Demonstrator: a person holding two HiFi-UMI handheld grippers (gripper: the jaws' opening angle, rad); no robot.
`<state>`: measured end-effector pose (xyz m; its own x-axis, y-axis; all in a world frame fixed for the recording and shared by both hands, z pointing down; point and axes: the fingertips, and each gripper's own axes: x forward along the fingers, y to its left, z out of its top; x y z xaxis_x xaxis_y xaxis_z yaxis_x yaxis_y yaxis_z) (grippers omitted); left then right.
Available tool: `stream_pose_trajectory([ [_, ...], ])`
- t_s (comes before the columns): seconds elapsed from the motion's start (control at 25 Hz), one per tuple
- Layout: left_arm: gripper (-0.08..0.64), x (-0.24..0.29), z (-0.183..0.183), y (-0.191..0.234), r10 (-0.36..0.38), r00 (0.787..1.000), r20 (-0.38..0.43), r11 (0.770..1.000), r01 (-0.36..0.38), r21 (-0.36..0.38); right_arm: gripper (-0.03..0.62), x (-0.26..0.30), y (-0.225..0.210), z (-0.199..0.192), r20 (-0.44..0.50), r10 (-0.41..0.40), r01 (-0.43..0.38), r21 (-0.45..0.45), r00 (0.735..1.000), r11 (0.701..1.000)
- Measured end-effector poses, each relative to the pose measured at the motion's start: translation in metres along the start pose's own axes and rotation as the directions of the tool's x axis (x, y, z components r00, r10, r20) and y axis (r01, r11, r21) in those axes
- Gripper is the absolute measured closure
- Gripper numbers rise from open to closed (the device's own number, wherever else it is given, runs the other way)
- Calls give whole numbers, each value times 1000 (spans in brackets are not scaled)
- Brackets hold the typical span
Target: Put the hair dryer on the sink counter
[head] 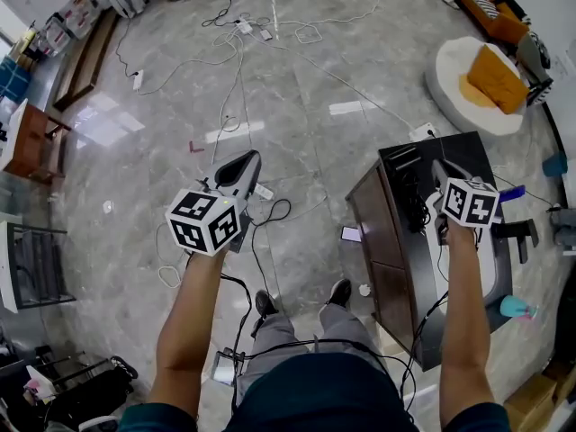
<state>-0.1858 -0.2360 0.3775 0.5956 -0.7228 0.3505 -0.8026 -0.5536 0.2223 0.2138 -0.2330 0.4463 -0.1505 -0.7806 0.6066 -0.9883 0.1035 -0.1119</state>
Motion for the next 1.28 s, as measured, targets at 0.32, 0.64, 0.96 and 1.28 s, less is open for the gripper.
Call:
stream_pose_trajectory([
  [0.32,554,-7,-1,6,6,1000,7,1000,-5,-26,551,-6,6,0,-4,7,-7,11,1000,1000],
  [0.64,554,-12,4,9,10,1000,14,999,-9,-41,552,-16,6,11,18,1,-2,29,1000,1000],
  [0.96,554,-11,-10,4,6,1000,-9,998,-7,-58,552,-20,1,-3,6,6,-6,57,1000,998],
  [1.28,554,-13,-15,-2,4,1000,-20,998,-5,-70,552,-29,-4,-9,7,9,-9,79,1000,997],
])
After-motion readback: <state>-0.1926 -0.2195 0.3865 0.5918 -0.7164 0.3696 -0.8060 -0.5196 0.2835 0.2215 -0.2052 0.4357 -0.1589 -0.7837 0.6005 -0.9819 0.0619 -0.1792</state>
